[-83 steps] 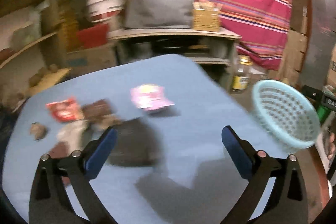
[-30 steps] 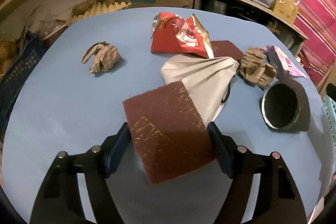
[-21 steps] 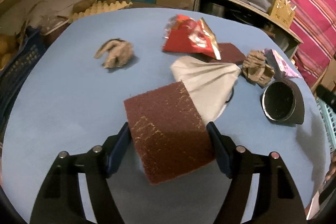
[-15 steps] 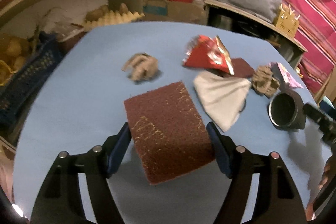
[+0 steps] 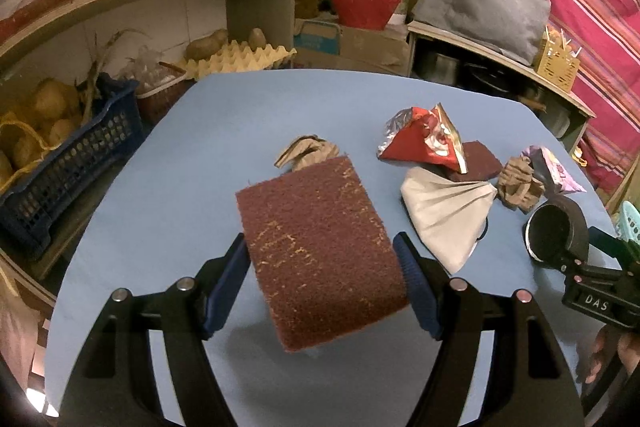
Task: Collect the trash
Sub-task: 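Grasp the maroon scouring pad with the left gripper while the right grasps the black ribbed cylinder, then carry the scouring pad and black cylinder over the basket with both grippers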
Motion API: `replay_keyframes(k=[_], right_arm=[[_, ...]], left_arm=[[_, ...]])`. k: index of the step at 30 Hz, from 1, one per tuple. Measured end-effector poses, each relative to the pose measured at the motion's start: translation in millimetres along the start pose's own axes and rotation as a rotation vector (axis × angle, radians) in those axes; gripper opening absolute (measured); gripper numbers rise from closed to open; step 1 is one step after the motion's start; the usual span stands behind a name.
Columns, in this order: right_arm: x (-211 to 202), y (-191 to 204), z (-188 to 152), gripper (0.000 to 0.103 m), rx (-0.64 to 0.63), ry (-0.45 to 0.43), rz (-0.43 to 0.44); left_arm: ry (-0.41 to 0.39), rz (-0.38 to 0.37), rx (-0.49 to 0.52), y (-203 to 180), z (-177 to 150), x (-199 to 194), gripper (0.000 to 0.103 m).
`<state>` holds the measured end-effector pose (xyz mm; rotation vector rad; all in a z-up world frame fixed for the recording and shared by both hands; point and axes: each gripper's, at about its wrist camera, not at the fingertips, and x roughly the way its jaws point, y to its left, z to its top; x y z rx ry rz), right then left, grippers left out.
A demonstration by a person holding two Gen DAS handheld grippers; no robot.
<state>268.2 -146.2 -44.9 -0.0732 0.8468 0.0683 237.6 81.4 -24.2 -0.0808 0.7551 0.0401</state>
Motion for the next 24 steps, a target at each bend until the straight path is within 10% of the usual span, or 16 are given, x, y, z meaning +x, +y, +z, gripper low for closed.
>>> replay_keyframes(k=[24], right_arm=[[-54,-79,-4,0.077,0.026,-0.108,-0.018]], left_arm=[[-0.036,-0.026,0.043,-60,9,0,0.072]])
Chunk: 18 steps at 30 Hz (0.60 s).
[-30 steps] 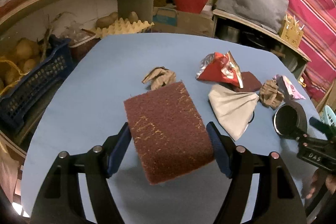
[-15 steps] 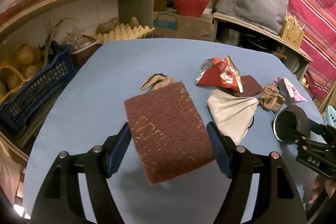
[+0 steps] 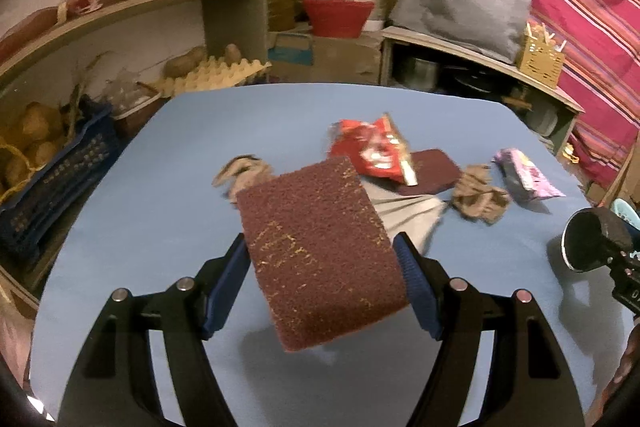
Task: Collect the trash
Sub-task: 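Carry the scouring pad and black cylinder over the basket with both grippers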
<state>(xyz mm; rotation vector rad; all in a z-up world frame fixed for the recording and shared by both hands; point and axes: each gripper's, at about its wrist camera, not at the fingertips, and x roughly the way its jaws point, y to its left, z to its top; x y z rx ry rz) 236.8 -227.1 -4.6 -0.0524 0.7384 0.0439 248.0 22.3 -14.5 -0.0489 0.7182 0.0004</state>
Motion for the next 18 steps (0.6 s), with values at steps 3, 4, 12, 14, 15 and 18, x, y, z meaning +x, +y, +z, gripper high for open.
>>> replay_keyframes(k=[3,4,12,14,15,18], right_arm=[[-12,-25,-3,0.077,0.020,-0.020,-0.012],[-15,-33,-4,0.077,0.026,-0.024,-0.018],[-39,-94,-18,0.077,0.106,-0.038,-0.063],[-44,-110,-22,0.077,0.127,-0.040,-0.071],[-46,-116,-24,0.077,0.135,-0.042,-0.075],[-51,-137,-28,0.077,0.169,-0.043,-0.083]], left_arm=[[-0.015,-0.011,0.019,-17,1,-3,0.072],[-0.023,-0.012,0.030,-24,1,-4,0.072],[-0.049,-0.066,0.109,-87,-1,-6,0.072],[-0.045,-0.077,0.123,-100,-2,-5,0.072],[-0.042,-0.084,0.131,-108,-4,-4,0.072],[-0.040,-0.104,0.151,-130,-6,-4,0.072]])
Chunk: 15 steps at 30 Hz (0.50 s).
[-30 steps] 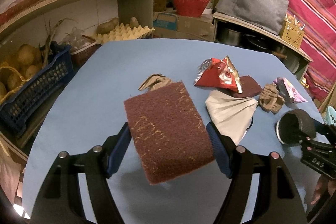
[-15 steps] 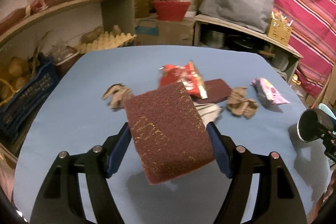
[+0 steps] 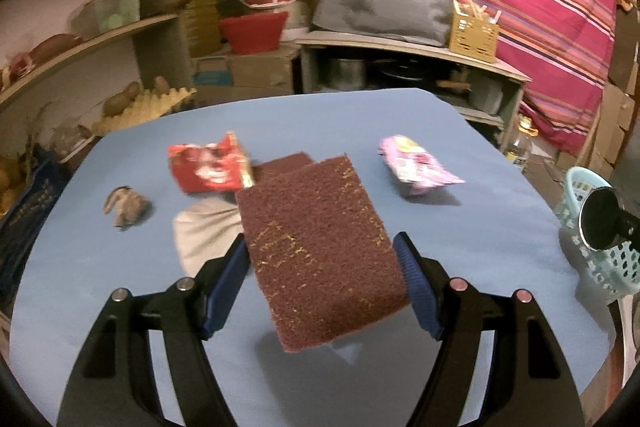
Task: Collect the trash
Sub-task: 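Carry the scouring pad and black cylinder over the basket with both grippers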
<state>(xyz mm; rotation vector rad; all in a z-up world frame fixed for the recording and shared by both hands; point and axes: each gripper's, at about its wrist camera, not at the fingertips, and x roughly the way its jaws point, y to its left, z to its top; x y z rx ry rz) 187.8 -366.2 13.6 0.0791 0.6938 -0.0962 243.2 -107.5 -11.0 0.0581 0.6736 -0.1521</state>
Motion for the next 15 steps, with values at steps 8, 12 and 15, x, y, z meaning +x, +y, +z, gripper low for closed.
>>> replay_keyframes(k=[8,12,15], right_arm=[[-12,-46,-4,0.077,0.049,-0.019,-0.051],[-17,-68,-3,0.077,0.076,-0.033,-0.058],[-25,-84,-3,0.077,0.074,-0.048,-0.081]], left_arm=[[-0.020,-0.048,0.056,-46,6,-5,0.072],[-0.054,-0.075,0.073,-70,15,-11,0.072],[-0.070,-0.099,0.099,-94,18,-13,0.072]])
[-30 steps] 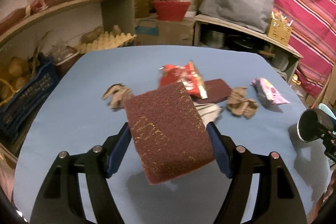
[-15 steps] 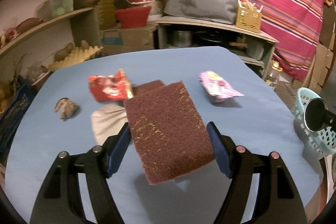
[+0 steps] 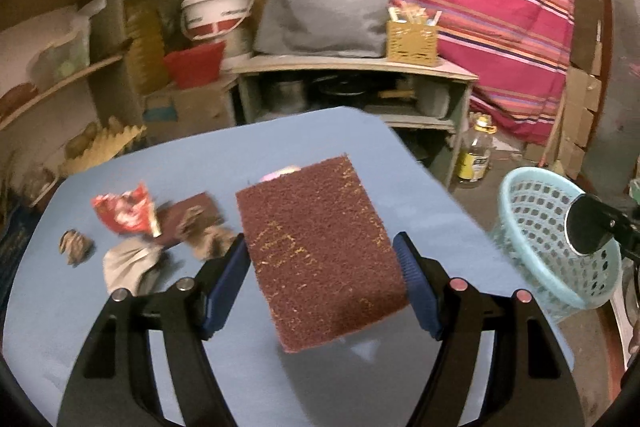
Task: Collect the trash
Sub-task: 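Carry the scouring pad and black cylinder over the basket with both grippers, then open both grippers to drop the pad and cylinder into the basket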
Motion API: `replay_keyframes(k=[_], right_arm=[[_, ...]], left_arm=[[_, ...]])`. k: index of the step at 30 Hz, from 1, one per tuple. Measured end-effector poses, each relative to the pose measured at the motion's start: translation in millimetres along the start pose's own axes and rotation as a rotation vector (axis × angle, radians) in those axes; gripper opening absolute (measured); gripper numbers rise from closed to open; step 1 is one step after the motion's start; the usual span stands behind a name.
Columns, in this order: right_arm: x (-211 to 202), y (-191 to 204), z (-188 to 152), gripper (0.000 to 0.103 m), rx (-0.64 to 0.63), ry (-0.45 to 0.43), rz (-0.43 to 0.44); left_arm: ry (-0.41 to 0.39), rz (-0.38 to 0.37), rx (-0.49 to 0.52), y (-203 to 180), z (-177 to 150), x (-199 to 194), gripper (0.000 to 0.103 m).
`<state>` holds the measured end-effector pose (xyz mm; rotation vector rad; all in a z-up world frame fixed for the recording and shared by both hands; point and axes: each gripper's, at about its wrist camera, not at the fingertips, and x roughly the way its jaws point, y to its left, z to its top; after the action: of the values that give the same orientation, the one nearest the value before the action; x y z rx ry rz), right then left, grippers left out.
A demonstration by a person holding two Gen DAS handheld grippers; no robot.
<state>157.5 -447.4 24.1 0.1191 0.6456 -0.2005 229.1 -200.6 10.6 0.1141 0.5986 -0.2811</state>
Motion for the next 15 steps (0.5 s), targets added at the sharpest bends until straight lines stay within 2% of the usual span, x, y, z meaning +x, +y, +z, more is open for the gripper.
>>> replay_keyframes(k=[4,15], right_arm=[[-3,-23,0,0.077,-0.010,-0.014,-0.046],[4,-79,-1,0.077,0.110,-0.016,-0.046]], left_arm=[[0.006,-0.064,-0.009,-29,7,8,0.072],[-0.048,-0.178,0.030,-92,22,14,0.072]])
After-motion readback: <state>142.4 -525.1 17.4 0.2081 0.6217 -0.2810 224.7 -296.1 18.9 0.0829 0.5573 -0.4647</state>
